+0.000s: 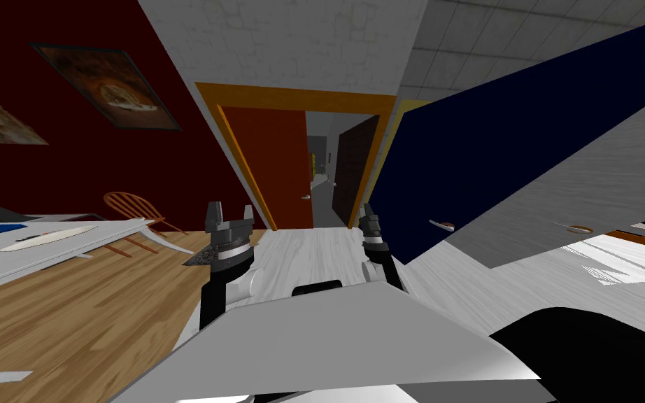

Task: Push the door open

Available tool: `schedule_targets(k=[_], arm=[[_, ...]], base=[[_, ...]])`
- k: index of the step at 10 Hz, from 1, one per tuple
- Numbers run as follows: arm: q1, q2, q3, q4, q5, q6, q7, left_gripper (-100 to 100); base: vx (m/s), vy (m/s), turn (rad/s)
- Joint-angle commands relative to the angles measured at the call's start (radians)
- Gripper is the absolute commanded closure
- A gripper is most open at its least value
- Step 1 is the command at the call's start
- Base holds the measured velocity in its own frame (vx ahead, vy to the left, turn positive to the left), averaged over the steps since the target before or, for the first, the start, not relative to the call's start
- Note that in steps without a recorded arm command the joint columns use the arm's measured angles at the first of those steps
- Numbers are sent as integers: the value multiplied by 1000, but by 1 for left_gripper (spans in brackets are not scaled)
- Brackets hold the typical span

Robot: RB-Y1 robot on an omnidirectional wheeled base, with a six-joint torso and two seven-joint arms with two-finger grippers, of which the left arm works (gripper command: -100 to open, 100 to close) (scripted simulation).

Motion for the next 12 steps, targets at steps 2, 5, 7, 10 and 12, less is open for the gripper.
schedule_targets(k=[2, 5, 7, 10, 12], arm=[[-15, 6, -10, 50, -7, -6, -2, -100], [-36, 18, -14, 111, -10, -11, 0, -100], [-51, 25, -17, 157, -13, -16, 1, -100], [-75, 36, -21, 228, -17, -22, 3, -100], [-92, 42, -25, 278, -20, -27, 5, -100]], base=[[93, 0, 7], [93, -12, 7], [94, -4, 9], [104, -8, 8], [106, -19, 11]])
